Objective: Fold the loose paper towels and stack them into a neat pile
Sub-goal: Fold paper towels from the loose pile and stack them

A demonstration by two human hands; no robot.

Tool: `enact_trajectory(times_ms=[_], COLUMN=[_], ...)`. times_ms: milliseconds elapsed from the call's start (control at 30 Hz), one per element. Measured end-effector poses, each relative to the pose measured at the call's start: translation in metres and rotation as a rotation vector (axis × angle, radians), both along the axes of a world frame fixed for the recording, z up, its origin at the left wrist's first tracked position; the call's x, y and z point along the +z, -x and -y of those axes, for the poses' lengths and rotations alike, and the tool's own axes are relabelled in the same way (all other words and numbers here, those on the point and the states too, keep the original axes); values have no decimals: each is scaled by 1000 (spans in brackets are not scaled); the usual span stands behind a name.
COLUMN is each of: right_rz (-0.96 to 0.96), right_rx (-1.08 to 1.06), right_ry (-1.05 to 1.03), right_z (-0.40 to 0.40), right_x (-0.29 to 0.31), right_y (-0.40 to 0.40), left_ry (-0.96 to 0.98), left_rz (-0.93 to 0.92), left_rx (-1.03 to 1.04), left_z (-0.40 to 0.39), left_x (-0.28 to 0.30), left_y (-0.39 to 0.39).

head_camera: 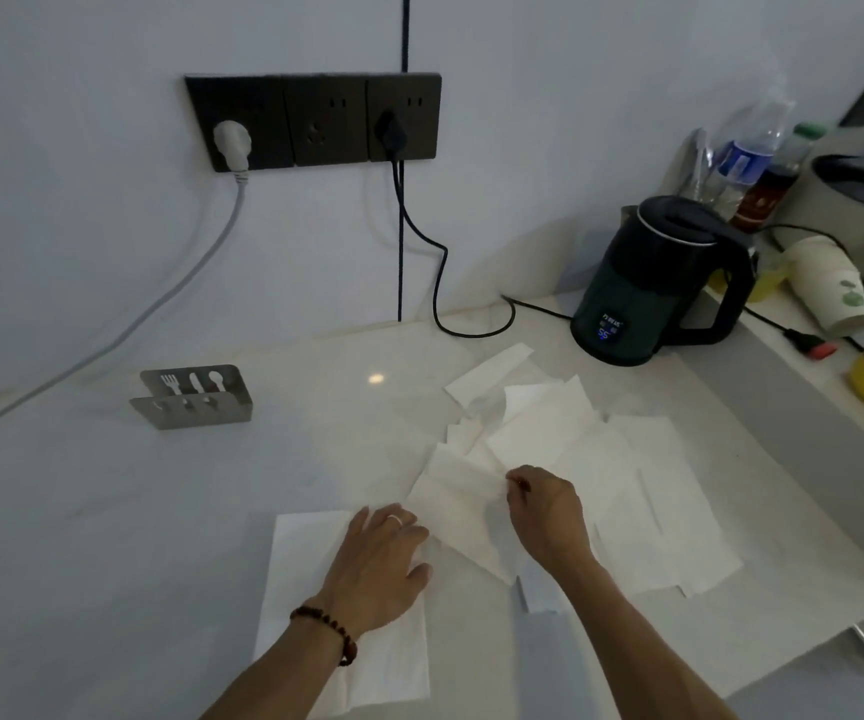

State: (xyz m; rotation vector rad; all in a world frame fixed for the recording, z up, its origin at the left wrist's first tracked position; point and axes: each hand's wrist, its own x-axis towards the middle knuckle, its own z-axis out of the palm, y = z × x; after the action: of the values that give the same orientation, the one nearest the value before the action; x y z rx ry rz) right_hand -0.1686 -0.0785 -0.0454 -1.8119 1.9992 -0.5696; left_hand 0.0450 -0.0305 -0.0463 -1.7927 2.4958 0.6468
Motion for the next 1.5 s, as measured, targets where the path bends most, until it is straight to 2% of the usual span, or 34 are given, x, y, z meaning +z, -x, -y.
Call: enact_trajectory(times_ms=[133, 267, 367, 433, 533, 633, 733, 800, 867, 933, 1067, 1167, 1267, 1500], right_rz=[675, 1450, 1812, 1940, 1852, 1604, 1516, 1414, 1158, 923, 819, 678, 518, 367], right_rx=[-281, -396, -397, -401, -361, -308, -330, -235, -103, -103, -153, -99, -34, -82], right_ry=[-165, -299, -379, -395, -430, -419, -420, -406, -372, -322, -321, -363, -380, -321], right_z=[-18, -42, -60, -70, -81, -88, -92, -94, -96, -97, -103, -110, -114, -128], right_x=[28, 53, 62, 62, 57, 50, 51, 52, 52, 51, 42, 34, 26, 19], right_y=[0, -9, -23, -33, -44, -51, -59, -67, -78, -95, -128, -150, -169, -184], left_ry=[-13, -308, -625, -830, -859, -732, -528, -435, -388, -374, -317, -255, -246, -265], left_rz=[-345, -718, -1054, -1350, -1639, -1693, -1464, -1329, -1218, -1127, -977, -830, -746, -714], left_rx=[299, 699, 925, 988, 924, 803, 785, 742, 707, 692, 734, 769, 762, 744], left_z=[3, 7, 7, 5, 1, -2, -5, -9, -13, -18, -31, -42, -50, -55], left_x=[9, 28, 32, 34, 38, 49, 60, 63, 65, 64, 59, 51, 39, 26], left_y=[16, 32, 36, 35, 28, 12, -9, -25, -40, -59, -99, -126, -148, -163])
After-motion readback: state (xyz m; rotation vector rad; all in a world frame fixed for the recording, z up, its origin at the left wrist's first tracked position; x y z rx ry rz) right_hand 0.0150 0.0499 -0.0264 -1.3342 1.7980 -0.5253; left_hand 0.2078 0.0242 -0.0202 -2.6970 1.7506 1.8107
